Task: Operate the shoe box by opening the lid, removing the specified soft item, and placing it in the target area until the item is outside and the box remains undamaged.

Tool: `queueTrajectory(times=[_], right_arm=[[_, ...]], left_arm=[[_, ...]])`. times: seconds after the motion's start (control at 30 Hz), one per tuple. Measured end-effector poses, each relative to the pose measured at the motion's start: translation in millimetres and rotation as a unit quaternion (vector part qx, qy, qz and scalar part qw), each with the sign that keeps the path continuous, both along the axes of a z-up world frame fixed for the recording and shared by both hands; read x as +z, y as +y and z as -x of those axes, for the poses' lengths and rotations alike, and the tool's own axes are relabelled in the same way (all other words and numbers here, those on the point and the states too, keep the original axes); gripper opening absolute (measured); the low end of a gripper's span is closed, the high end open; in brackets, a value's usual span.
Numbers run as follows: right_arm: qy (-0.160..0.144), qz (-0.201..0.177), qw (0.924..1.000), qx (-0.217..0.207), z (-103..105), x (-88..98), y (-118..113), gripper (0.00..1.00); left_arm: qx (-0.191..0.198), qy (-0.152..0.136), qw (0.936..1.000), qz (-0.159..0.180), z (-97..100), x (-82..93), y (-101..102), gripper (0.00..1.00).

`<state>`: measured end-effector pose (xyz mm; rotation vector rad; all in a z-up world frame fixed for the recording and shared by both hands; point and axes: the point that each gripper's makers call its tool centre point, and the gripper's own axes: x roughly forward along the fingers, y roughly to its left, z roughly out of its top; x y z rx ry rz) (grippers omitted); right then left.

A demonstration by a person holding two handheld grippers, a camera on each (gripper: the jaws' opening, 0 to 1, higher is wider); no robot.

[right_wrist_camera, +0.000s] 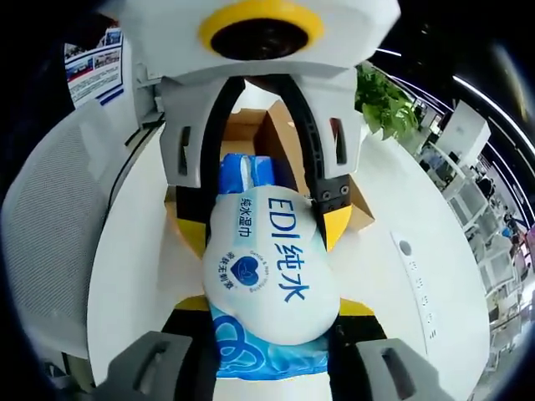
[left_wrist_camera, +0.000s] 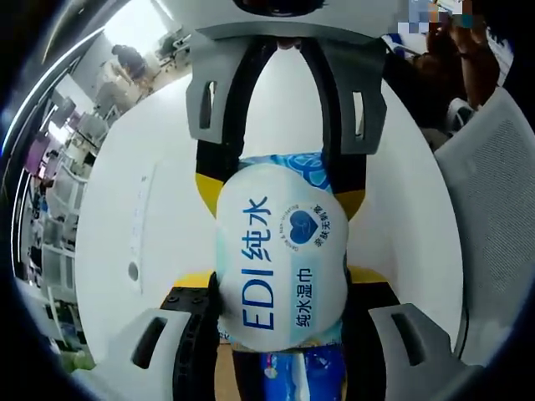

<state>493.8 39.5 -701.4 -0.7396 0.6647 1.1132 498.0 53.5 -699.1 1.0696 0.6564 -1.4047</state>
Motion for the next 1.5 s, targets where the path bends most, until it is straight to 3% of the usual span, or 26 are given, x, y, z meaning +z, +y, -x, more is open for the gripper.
queueTrajectory(times=[0.97,1.5], right_arm=[[-0.001,0.016,0.9999,0.001,-4,-31.0,-17,0.48],[0.0,0.016,0.9998,0.007,-11,-45.8,-14,0.48]], left_arm=[[0.005,-0.001,1.0,0.009,-5.0,-31.0,-17,0.59],[0.012,0.002,0.9999,0.002,-10.3,-46.4,-13,0.59]])
